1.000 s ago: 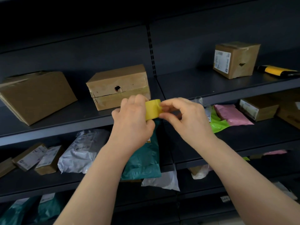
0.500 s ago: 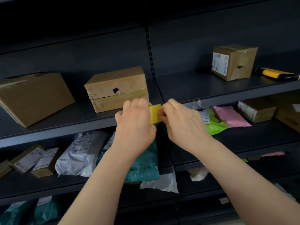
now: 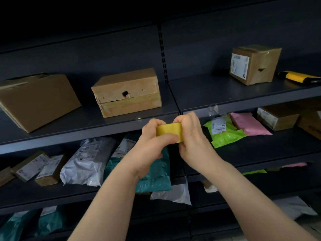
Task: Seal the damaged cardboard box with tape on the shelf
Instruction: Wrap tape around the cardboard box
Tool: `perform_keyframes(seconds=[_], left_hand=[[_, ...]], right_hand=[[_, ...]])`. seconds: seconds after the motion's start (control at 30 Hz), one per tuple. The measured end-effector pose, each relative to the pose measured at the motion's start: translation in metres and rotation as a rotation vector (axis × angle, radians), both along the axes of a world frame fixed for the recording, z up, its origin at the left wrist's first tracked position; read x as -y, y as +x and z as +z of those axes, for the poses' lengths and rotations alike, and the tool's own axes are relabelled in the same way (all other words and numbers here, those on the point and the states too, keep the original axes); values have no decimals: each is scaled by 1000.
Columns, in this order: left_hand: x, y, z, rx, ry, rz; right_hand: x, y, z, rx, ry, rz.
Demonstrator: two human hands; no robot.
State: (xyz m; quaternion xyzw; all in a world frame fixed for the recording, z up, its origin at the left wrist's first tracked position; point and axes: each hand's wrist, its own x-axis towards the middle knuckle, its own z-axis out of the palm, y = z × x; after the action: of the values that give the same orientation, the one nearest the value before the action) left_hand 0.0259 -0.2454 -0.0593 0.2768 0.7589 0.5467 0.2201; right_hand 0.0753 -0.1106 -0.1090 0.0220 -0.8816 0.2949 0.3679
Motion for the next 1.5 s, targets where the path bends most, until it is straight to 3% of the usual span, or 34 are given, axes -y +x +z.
perform_keyframes(seconds=[0.2,0.43,0.63,0.8,0.9,1.0,1.1,1.23,1.4,1.5], left_hand=[[-9,-1,-3,83,220,72],[-12,-1,-2,-27,231,76],[-16,-4,1,10,249,131],[-16,-3,-4,-283,74,151],[-2,-13,4,-300,-11,-39],[7,-21,12,-492,-131,-150],[5,-20,9,-624,-214,-47],[4,-17,6,-796,-288,81],[3,-9,6,-824,-323,126],[4,-4,8,-822,-325,131]], right_hand=[[7,-5,-2,-73,55,-57],[6,-3,12,-17,17,-77],[8,-6,10,-35,52,-124],[5,-9,14,-48,73,-135],[-4,-7,16,-27,-40,-58],[-12,-1,20,42,-174,67],[-14,8,22,125,-122,145],[-9,14,25,-51,-115,23],[-6,12,24,-136,-30,-69],[-4,16,27,-153,119,-124]])
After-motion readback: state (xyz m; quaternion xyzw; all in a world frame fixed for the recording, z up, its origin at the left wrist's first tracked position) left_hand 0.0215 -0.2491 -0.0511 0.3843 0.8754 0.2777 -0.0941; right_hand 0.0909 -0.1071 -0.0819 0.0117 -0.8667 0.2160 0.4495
